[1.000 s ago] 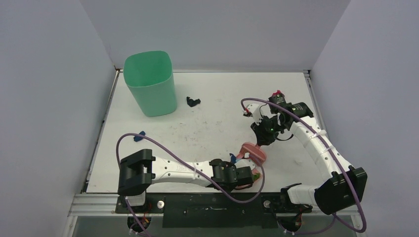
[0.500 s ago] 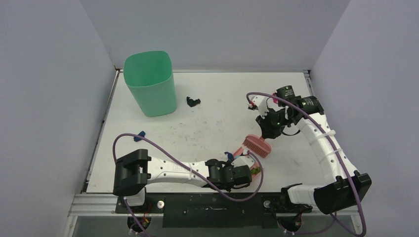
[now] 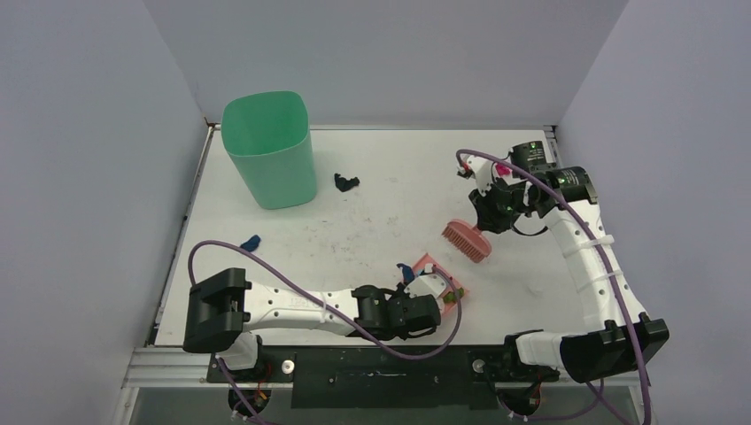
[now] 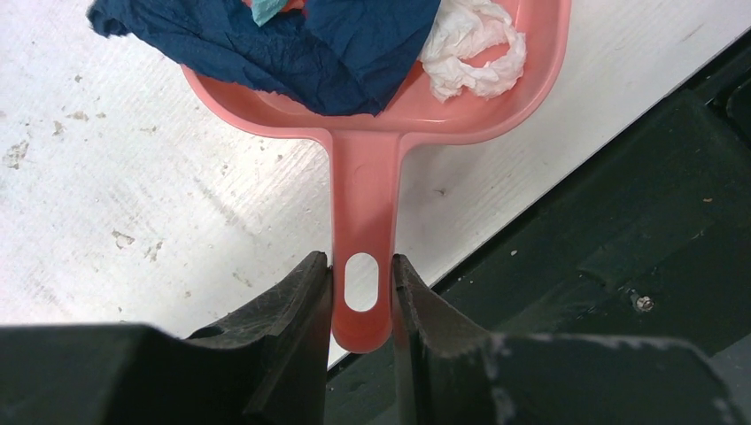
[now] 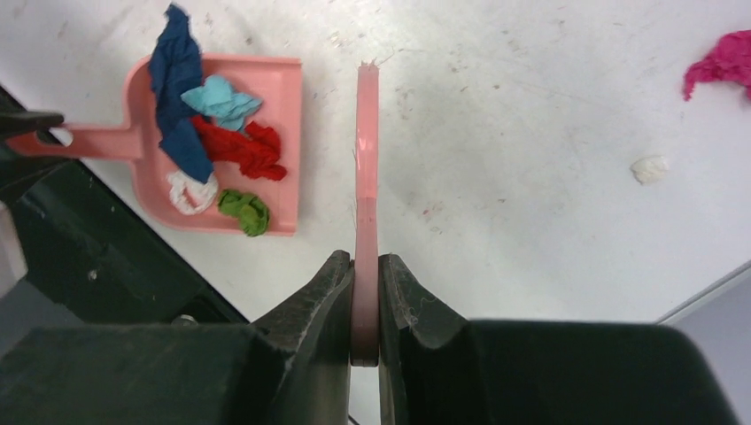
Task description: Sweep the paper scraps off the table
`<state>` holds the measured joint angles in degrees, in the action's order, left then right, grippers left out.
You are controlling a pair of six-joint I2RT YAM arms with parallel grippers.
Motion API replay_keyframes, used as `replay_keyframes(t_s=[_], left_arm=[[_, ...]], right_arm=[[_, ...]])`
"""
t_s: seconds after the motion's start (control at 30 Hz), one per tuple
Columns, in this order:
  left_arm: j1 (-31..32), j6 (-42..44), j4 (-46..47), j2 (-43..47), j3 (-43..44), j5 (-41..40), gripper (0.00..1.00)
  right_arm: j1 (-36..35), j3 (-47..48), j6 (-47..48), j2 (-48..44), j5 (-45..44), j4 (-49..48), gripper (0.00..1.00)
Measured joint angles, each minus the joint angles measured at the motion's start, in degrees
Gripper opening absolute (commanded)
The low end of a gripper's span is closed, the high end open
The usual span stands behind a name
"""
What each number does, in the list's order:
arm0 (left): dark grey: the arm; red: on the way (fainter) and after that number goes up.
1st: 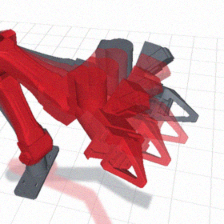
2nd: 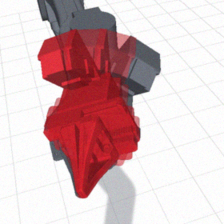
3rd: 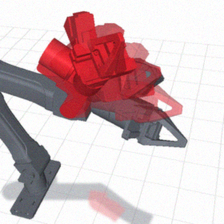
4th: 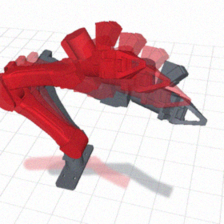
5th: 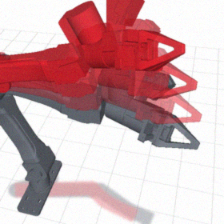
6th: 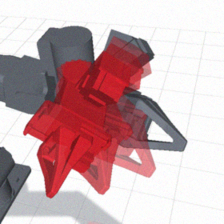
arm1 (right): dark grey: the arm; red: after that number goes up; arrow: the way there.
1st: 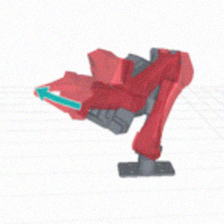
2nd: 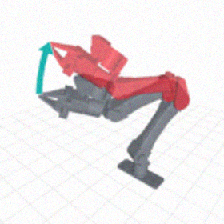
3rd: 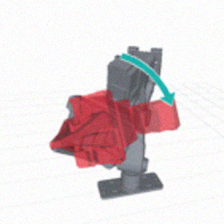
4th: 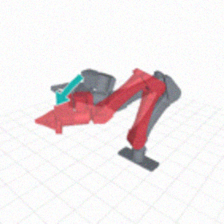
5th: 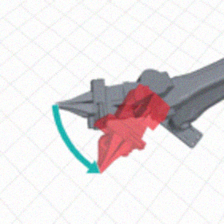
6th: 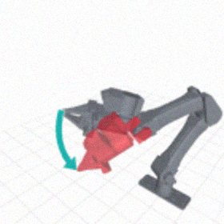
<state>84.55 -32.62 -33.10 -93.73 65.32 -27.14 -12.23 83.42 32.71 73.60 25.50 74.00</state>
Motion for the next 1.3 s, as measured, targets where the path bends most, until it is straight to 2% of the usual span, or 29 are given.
replay_keyframes(t_s=[0.13, 0.5, 0.67, 0.8, 0.9, 0.97, 1.17, 1.3], left_arm=[[0.0, -0.2, -0.4, 2.3, -1.1, -0.6, 0.00], [-2.1, -0.1, -5.0, 9.8, -1.1, -2.7, 0.00], [-8.7, 1.2, -8.0, 13.9, -1.2, -2.9, 0.00], [-16.0, 3.8, -9.3, 17.7, -1.1, -3.0, 0.00], [-21.0, 6.1, -10.4, 18.9, 0.0, -2.9, 0.00], [-24.3, 7.5, -10.7, 19.2, 1.2, -2.7, 0.00], [-34.2, 11.2, -10.8, 19.5, 6.9, 0.0, 0.00], [-39.7, 13.0, -10.8, 19.0, 13.0, 2.5, 0.00]], right_arm=[[2.3, -1.1, -4.5, -0.3, 0.0, -6.4, 0.05], [7.9, -15.8, -21.1, -5.0, 2.4, -27.8, 0.05], [11.2, -23.5, -26.9, -6.8, 8.1, -36.2, 0.05], [14.7, -29.9, -27.9, -8.1, 14.8, -41.7, 0.05], [18.6, -39.1, -29.7, -12.4, 20.7, -48.5, 0.05], [22.2, -43.6, -30.2, -15.5, 22.9, -48.9, 0.05], [24.9, -44.3, -31.3, -18.9, 27.2, -53.1, 0.05], [24.9, -44.3, -31.3, -17.2, 28.7, -54.0, 0.05]])
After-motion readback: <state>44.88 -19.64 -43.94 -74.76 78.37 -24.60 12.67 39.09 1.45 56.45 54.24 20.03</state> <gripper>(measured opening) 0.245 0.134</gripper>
